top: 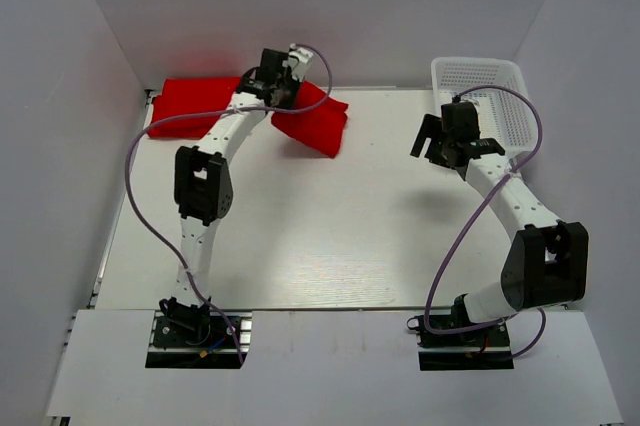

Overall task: Fold and stack the t-shirts
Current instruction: Put the neatly folded tshirt into the corner of the board with the left arm

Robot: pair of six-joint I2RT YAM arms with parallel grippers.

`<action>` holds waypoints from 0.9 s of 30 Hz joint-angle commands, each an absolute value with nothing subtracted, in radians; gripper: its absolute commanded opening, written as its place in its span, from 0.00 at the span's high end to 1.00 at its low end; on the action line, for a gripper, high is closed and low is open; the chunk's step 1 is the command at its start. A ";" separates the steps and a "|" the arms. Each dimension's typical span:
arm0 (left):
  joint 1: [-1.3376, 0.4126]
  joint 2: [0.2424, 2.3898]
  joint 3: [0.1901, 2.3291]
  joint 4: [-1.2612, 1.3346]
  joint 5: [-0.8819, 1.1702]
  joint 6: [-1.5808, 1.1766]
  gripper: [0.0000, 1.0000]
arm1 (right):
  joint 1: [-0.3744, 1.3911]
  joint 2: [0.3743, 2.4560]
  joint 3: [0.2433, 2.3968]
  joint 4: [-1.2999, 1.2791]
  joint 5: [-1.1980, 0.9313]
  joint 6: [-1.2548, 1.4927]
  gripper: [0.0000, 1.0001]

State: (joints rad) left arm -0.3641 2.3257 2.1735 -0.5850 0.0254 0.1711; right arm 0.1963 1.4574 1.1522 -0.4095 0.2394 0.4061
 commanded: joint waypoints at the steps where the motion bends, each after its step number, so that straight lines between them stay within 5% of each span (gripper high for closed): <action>1: -0.319 2.194 2.224 -0.615 0.029 0.270 1.00 | 0.192 1.425 1.140 -0.382 0.268 0.393 0.10; 27: -0.005 2.186 2.437 -0.664 0.420 0.451 1.00 | 0.193 1.448 1.221 -0.446 0.278 0.370 0.10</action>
